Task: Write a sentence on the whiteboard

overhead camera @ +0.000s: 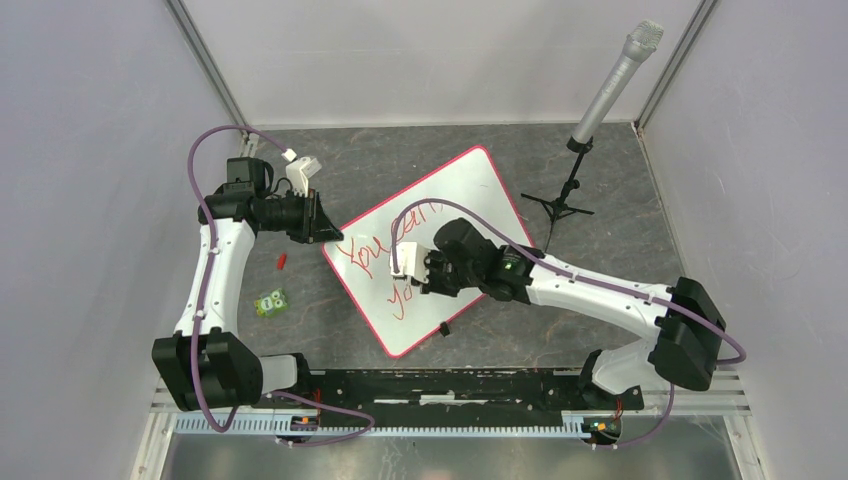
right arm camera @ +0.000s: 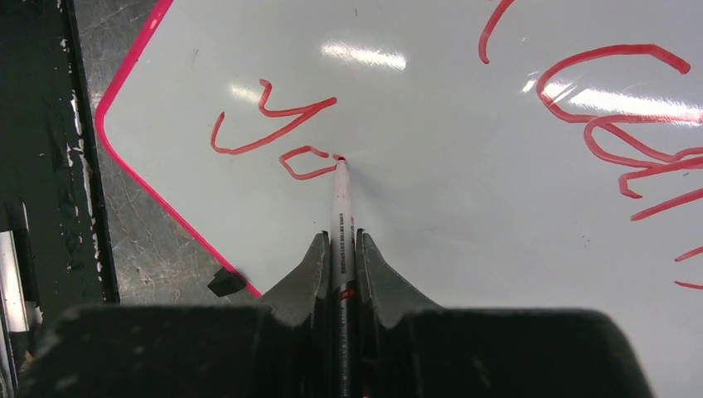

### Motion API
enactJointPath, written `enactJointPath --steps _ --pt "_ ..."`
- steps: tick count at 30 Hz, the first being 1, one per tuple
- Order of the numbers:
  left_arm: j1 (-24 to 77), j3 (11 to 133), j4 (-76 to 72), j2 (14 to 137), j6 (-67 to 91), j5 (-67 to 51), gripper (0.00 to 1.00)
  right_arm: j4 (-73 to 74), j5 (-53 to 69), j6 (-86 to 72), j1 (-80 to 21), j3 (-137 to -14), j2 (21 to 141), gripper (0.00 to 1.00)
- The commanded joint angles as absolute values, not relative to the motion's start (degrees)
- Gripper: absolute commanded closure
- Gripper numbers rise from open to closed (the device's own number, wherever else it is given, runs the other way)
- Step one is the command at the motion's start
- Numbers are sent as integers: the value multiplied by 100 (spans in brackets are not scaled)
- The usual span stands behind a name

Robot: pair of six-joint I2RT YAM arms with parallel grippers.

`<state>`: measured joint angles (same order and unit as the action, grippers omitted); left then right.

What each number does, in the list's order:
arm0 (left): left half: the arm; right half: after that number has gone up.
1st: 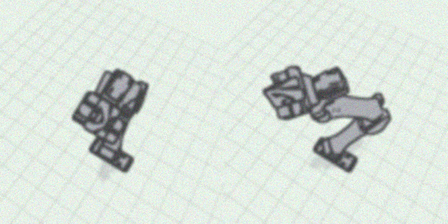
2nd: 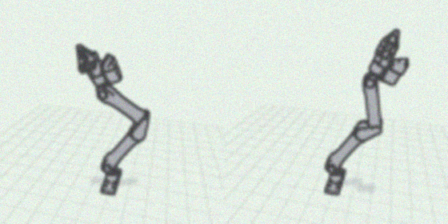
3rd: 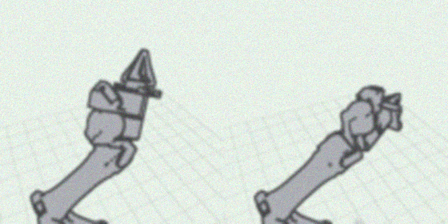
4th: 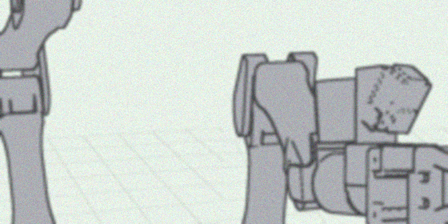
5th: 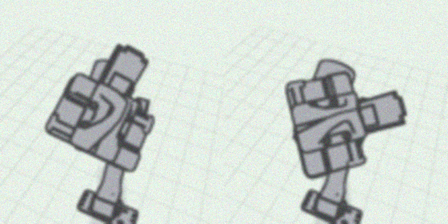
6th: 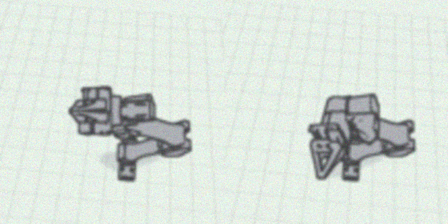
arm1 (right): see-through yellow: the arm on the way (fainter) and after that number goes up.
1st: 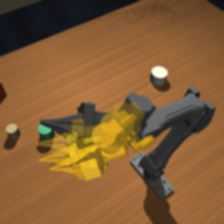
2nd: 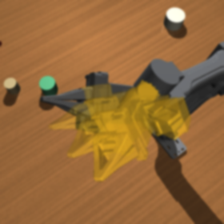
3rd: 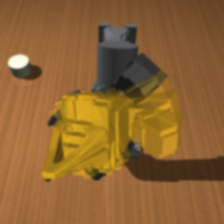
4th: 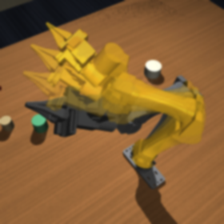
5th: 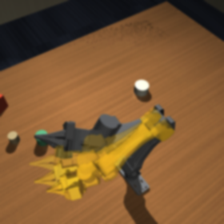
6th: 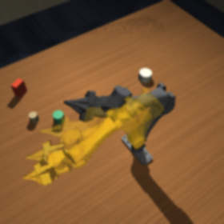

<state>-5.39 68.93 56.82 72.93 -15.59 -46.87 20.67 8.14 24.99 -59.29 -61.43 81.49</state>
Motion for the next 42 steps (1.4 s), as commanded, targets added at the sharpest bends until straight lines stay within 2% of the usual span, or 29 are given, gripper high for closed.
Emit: enactJointPath --steps 1,15,42 --pt "-501 7005 5656 7290 -1705 -4668 83 1990 709 2540 -5715 -6190 8052 100" --pt "-498 7022 5653 7296 -1693 -4668 83 2039 994 2399 -5859 -5629 7860 100" --pt "-487 7022 5657 7303 -1685 -4641 83 2206 690 2761 -5498 -6321 8014 100"
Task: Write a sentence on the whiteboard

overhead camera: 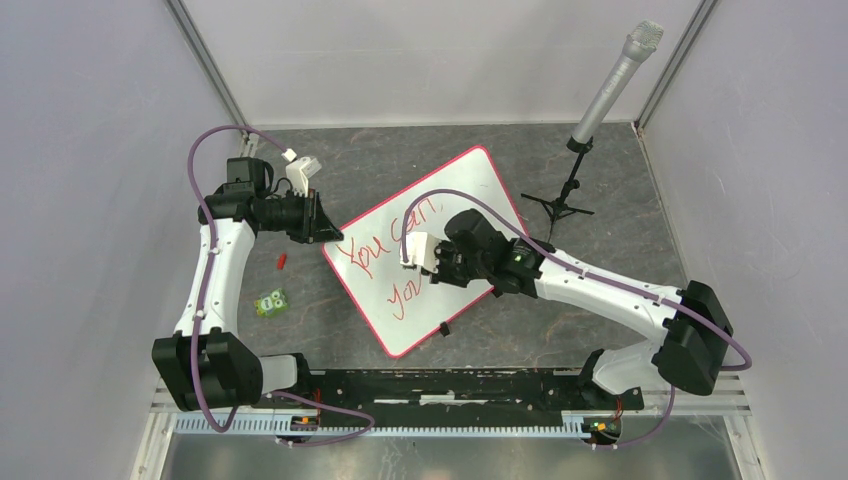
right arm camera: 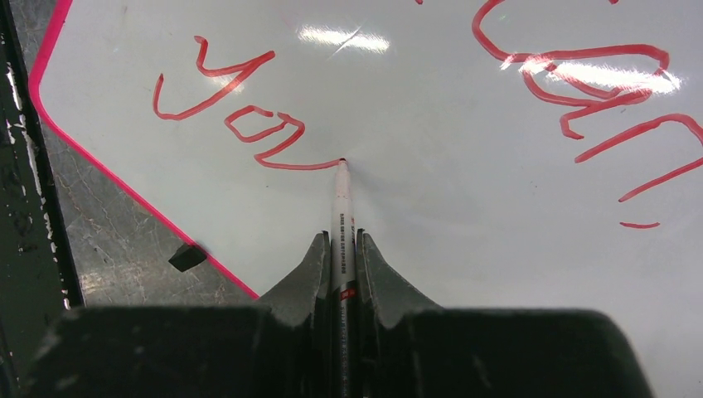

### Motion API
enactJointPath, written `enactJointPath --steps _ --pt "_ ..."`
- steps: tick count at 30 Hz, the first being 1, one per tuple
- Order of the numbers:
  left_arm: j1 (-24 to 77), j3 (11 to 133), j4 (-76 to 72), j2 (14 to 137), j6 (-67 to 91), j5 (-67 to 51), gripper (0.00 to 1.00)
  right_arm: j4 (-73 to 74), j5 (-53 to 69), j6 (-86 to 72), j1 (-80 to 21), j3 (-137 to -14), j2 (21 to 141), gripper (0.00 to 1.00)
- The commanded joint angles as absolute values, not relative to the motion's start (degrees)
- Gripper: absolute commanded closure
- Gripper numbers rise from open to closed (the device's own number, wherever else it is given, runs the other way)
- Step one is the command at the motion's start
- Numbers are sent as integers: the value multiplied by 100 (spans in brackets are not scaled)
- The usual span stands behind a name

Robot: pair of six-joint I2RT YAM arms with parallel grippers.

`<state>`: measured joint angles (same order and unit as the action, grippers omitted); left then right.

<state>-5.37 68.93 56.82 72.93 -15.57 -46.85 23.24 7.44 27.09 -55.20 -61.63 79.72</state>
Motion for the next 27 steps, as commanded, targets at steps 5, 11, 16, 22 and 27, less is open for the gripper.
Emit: enactJointPath --steps 5,11,16,22,27 --pt "-491 7022 5651 7311 -1691 -4642 83 2229 900 2613 -5495 -5978 7905 100" --pt "-491 6987 5654 7270 -1696 -4642 83 2218 1053 2533 -5547 -5607 7798 100" --pt "-492 6961 5657 7216 -1685 -4621 83 2240 1005 2550 -5573 -5432 7735 100" --pt "-492 6974 5654 7256 -1687 -4652 83 2408 809 2688 -5571 -5669 7601 100" --pt "-491 6972 5653 7260 -1686 -4667 83 2599 996 2666 -5548 -6097 7440 100"
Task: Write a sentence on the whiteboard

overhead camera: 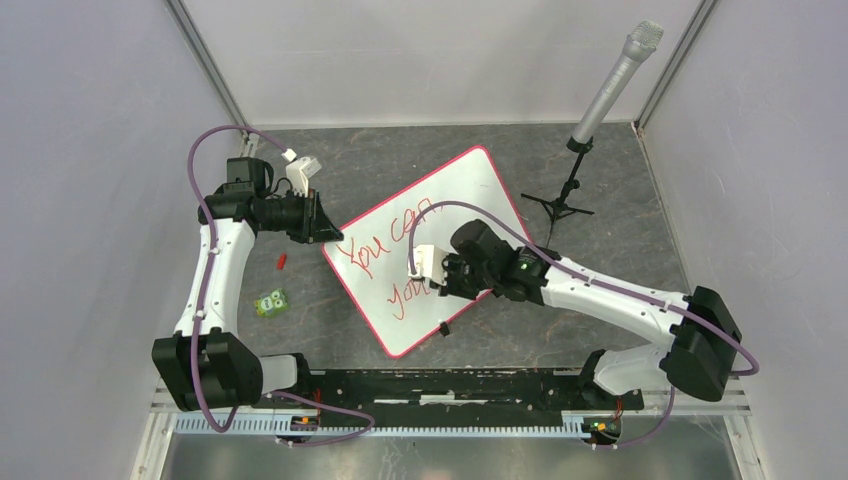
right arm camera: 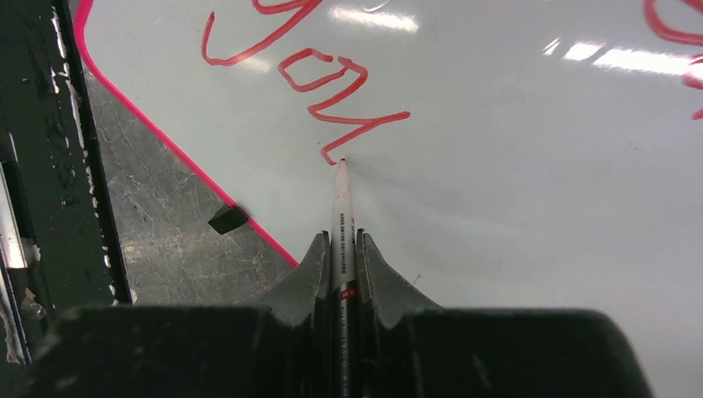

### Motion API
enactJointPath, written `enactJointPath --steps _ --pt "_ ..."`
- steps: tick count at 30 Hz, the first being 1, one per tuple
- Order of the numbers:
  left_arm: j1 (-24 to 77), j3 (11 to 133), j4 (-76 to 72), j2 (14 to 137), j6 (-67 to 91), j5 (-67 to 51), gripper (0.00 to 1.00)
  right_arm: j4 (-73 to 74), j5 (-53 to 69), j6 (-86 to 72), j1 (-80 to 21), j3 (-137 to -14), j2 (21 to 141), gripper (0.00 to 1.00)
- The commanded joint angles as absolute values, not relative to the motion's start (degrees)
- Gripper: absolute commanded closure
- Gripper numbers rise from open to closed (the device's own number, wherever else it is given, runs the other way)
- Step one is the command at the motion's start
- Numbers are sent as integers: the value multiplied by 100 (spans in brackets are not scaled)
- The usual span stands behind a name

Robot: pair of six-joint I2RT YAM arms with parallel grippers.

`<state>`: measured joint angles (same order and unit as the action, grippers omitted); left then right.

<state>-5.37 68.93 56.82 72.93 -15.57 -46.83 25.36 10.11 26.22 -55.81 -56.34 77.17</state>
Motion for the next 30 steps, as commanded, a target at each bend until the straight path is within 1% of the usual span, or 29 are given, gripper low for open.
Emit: enactJointPath --steps 1,9,30 --pt "-492 6971 5655 7265 -1689 -4659 83 2630 1025 2650 -5529 -6125 7406 100" --pt "-490 6993 5651 7260 -1671 -4667 83 2606 1186 2755 -5032 -6061 7344 100" --pt "-472 7005 5656 7296 -1674 -4627 83 2308 1034 2900 -5016 -6033 7704 100"
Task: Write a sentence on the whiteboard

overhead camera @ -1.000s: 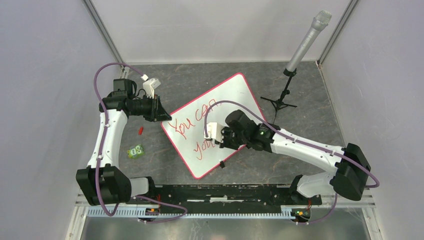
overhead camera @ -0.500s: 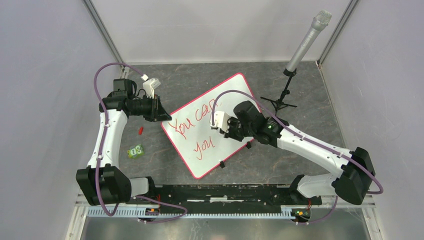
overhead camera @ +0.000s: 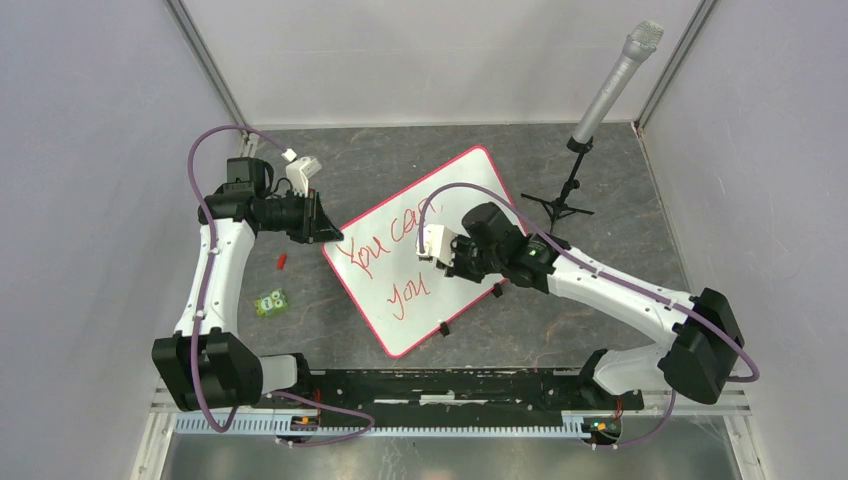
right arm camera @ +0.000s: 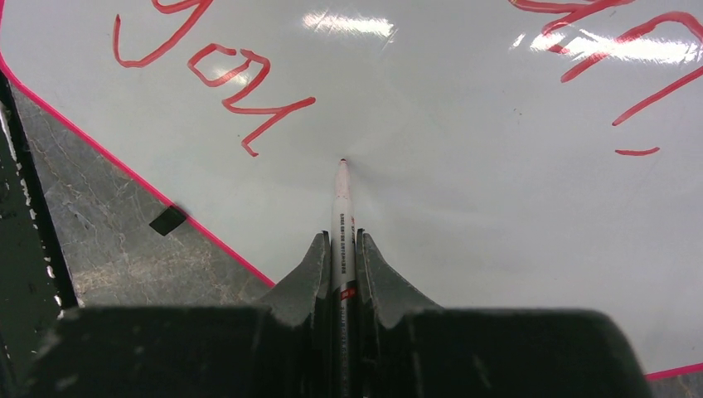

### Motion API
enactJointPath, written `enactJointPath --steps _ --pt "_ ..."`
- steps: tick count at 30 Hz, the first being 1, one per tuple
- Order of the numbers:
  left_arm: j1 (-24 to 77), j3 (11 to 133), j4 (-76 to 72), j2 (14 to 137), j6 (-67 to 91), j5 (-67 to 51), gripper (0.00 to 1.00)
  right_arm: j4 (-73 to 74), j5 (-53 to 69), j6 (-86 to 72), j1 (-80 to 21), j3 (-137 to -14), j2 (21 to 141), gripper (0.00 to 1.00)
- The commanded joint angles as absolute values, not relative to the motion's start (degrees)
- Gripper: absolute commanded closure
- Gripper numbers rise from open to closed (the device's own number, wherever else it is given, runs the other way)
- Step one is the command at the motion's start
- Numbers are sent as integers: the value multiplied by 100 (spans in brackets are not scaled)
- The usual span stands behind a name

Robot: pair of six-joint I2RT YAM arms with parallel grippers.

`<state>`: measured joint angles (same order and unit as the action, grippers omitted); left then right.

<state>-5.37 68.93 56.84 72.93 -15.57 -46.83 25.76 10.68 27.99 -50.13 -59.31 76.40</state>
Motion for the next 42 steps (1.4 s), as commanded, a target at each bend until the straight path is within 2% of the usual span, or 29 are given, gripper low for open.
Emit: enactJointPath --steps 1,22,35,42 --pt "-471 7005 5651 7295 -1682 -4622 83 2290 1014 2909 -5010 -6024 7715 100" --pt "-466 7005 5651 7331 -1690 -4605 83 2355 1117 2889 -4843 -5388 7608 100" --pt "-465 7014 5657 7317 -1684 -4588 83 2479 730 3153 -4755 -6042 7712 100" --pt "-466 7024 5654 7325 -1683 -4572 83 2402 676 3138 -4746 -5987 7716 100"
